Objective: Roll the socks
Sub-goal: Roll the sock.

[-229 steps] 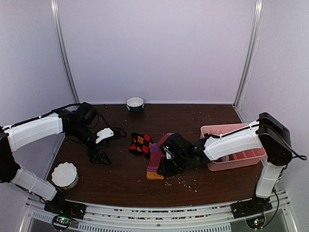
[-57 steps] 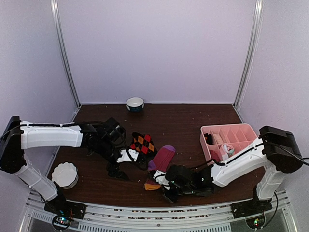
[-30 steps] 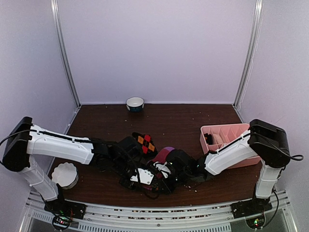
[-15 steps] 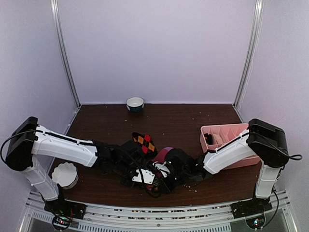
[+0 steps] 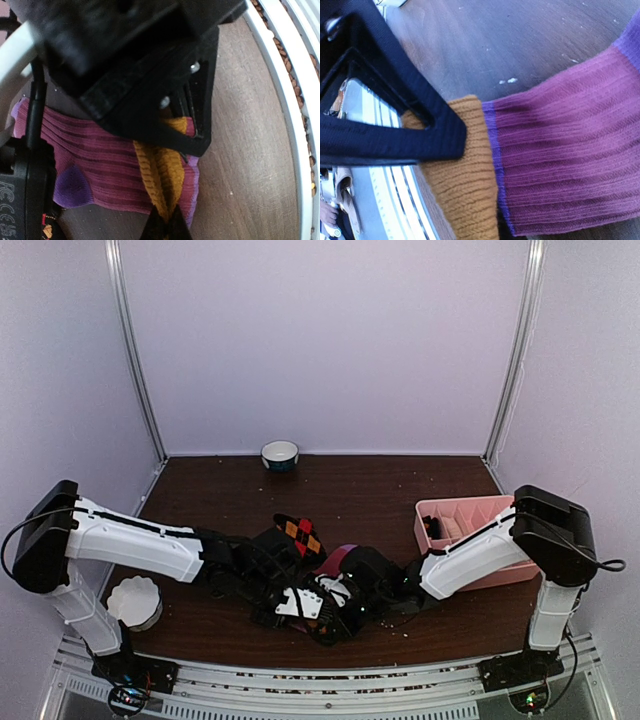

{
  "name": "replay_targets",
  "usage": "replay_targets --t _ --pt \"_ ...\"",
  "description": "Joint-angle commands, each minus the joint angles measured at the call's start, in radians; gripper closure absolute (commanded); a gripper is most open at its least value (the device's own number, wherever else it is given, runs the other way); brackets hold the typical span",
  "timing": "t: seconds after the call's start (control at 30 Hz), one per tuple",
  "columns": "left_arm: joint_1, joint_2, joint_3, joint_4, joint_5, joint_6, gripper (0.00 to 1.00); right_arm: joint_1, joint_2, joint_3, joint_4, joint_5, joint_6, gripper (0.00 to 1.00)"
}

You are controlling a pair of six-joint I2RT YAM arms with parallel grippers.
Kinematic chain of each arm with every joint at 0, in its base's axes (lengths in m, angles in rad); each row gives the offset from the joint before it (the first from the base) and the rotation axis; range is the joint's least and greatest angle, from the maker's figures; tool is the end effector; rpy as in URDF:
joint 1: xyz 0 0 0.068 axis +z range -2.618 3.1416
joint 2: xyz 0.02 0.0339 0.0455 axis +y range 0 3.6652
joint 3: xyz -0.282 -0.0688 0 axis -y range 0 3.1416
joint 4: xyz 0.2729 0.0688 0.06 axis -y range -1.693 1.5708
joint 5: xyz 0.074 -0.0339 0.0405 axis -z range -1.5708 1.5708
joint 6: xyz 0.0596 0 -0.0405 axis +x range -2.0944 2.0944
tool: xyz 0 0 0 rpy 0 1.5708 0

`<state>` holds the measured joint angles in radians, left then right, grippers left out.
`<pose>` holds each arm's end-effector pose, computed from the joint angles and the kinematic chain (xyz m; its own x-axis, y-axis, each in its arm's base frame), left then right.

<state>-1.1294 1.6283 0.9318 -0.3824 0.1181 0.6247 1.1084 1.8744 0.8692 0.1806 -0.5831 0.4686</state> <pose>0.1419 -0.3167 0.1486 0.2336 0.8651 -0.4438 0.9678 -0.1628 0.1920 0.1425 0.3594 0.0935 -0.7050 -0.5692 -0.4231 -0.6674 0.3306 0.6673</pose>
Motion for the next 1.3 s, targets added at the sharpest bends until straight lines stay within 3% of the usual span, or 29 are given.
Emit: replay_targets --t 0.0,0.13,0.3,0.47,0.6,0.77,0.83,0.97,1.27 --pt "0.016 0.008 0.035 -0.048 0.038 -0.014 1.00 0.000 0.005 -0.019 -0.072 0.040 -0.010 0.86" --pt "0.037 0.011 0.039 -0.106 0.107 0.006 1.00 -0.007 -0.063 -0.067 -0.061 0.063 -0.009 0.68" --pt "0.037 0.002 0.028 -0.154 0.135 0.041 1.00 -0.066 -0.195 -0.139 -0.065 0.078 -0.014 0.54" --pt "0.038 0.015 0.042 -0.183 0.177 0.042 1.00 -0.150 -0.259 -0.127 -0.112 0.056 -0.046 0.50" --pt "0.037 0.045 0.060 -0.205 0.207 0.048 1.00 -0.205 -0.238 -0.060 -0.117 0.091 -0.042 0.59" --pt "0.037 0.075 0.066 -0.211 0.202 0.050 1.00 -0.259 -0.096 0.091 -0.107 0.183 0.017 0.92" --pt "0.037 0.078 0.061 -0.213 0.197 0.051 1.00 -0.260 -0.030 0.152 -0.142 0.247 0.024 1.00" --pt "0.037 0.079 0.055 -0.223 0.193 0.053 1.00 -0.267 0.071 0.248 -0.281 0.361 0.033 1.00" --pt "0.039 0.107 0.076 -0.238 0.190 0.056 1.00 -0.266 0.135 0.330 -0.452 0.522 -0.022 1.00"
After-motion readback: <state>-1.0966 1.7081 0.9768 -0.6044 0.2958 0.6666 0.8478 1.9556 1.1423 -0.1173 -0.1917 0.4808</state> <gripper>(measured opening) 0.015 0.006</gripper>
